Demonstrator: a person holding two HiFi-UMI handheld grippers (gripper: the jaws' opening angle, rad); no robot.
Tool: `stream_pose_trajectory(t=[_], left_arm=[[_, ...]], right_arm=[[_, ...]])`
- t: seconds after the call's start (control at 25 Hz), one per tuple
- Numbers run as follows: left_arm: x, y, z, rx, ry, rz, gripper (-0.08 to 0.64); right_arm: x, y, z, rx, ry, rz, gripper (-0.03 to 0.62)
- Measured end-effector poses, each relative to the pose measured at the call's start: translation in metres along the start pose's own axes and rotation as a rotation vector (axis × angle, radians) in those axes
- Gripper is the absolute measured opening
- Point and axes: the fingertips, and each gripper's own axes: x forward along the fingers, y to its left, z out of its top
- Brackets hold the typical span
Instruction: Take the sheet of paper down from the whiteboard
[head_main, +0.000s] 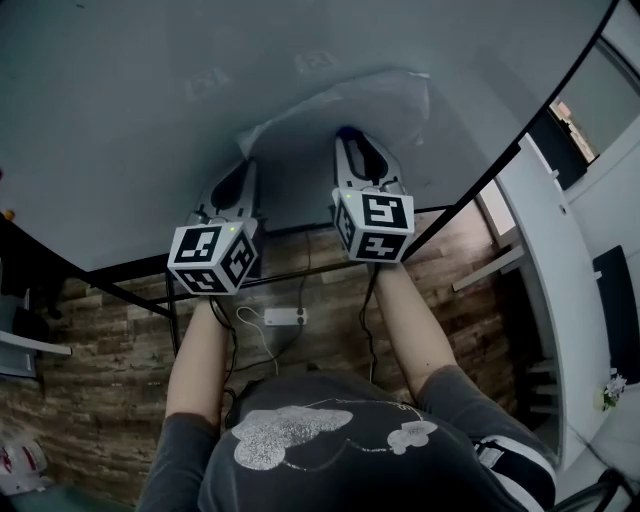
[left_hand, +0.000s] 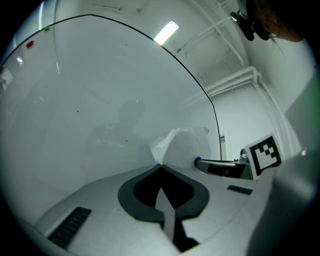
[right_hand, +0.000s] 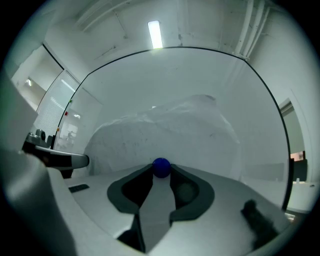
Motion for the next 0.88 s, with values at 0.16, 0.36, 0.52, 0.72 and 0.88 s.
stream_pose_trajectory(t=[0.16,0.36,0.52,0.72,0.88], left_arm=[[-0.008,0.0,0.002,-0.011,0.001,-0.013,0.011],[-0.02,0.005,0.0,-0.021,0.018,-0.02,0.011],[-0.031,0.017,-0.003,-0.019,0.052,0.002,0.011],[-0.053,0.038,-0.017,-0.041,0.113,0.032,0.011],[-0.074,0.053,-0.026,-0.036,0.147,0.026,0.011]], right_arm=[[-0.014,0.007,-0.003,0.018,-0.011,0.006,0.115],[-0.026,0.02,-0.006,0.031,-0.016,0.019,0.115],[-0.037,0.028,-0.006,0.038,-0.007,0.016,0.117],[-0.054,0.044,-0.013,0.051,0.021,-0.005,0.117],[-0.072,0.069,-0.021,0.066,0.049,-0.021,0.115]])
